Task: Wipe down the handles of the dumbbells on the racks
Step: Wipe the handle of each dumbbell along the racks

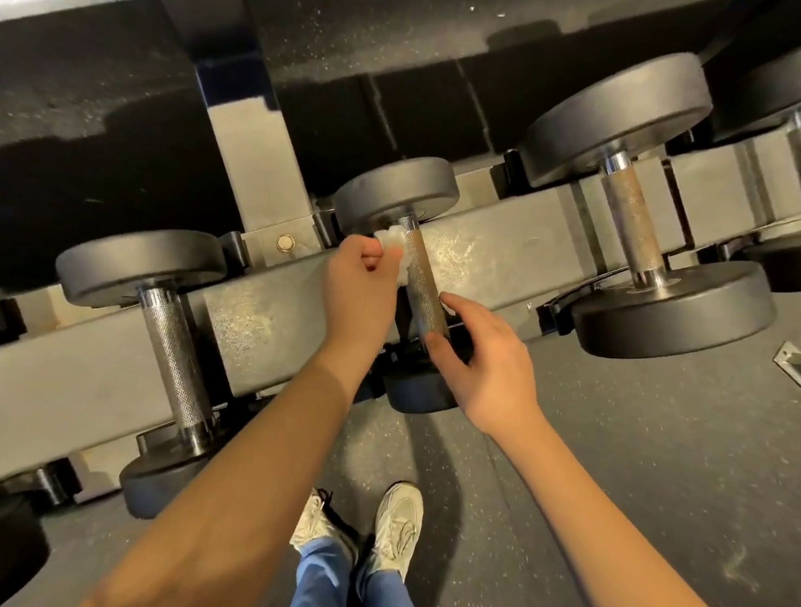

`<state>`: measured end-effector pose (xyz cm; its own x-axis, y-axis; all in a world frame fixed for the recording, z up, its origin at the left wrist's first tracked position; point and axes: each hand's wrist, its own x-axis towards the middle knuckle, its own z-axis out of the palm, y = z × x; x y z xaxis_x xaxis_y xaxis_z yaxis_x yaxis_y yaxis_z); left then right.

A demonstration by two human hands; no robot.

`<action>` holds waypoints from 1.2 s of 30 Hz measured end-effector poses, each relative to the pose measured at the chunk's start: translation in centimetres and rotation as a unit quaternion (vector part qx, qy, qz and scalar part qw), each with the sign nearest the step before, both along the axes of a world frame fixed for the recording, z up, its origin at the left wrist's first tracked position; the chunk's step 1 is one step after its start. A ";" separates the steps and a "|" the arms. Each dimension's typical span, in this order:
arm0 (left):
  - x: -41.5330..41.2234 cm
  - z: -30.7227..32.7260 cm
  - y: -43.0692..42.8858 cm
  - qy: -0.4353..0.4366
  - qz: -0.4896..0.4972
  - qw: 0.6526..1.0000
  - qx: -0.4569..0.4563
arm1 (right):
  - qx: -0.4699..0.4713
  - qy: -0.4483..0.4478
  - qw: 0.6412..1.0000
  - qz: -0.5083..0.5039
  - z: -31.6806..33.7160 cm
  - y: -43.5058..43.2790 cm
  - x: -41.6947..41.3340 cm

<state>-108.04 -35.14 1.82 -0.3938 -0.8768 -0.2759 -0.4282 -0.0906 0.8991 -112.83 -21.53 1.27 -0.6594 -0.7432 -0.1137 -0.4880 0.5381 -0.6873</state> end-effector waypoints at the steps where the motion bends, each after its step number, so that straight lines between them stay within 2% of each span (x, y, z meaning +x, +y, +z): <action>1: 0.3 -0.1 0.5 -0.002 -0.005 1.000 0.008 | 0.002 0.001 1.000 0.001 0.0 0.0 0.0; 9: 3.3 0.6 3.2 -0.070 -0.138 0.984 0.084 | 0.009 -0.006 1.000 -0.014 -0.2 0.0 0.1; 14: 3.9 1.2 3.7 -0.050 -0.152 0.982 0.097 | -0.002 -0.049 0.997 -0.052 -0.4 -0.2 0.0; 19: 3.8 2.8 3.0 -0.004 -0.166 0.978 0.127 | -0.075 -0.075 0.987 -0.123 0.9 -1.3 -0.1; 20: 3.8 3.3 2.7 0.006 -0.164 0.980 0.114 | -0.083 -0.060 0.984 -0.142 1.3 -1.7 -0.4; 22: 3.7 4.0 1.7 -0.019 -0.171 0.985 -0.024 | -0.078 0.015 0.983 -0.163 1.7 -2.4 -0.9; 24: 3.6 4.3 0.4 -0.063 -0.192 0.962 -0.184 | -0.040 0.066 0.986 -0.145 1.7 -2.9 -1.3; 25: 3.4 4.2 -0.3 -0.089 -0.206 0.948 -0.227 | -0.013 0.058 0.991 -0.124 1.6 -3.1 -1.4; 27: 3.0 4.1 -1.2 -0.137 -0.235 0.929 -0.249 | 0.026 0.006 0.995 -0.091 1.3 -3.0 -1.4; 30: 2.9 3.7 -1.6 -0.157 -0.254 0.923 -0.244 | 0.017 -0.026 0.996 -0.088 1.5 -2.7 -1.5; 36: 3.3 3.6 -2.1 -0.156 -0.265 0.916 -0.259 | -0.035 -0.114 0.978 -0.173 1.0 -5.2 -2.5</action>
<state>-104.77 -37.27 5.47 -0.7747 -0.6305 -0.0477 -0.5315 0.6086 0.5892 -115.33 -26.75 2.27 -0.8366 -0.4908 -0.2435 -0.1145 0.5913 -0.7983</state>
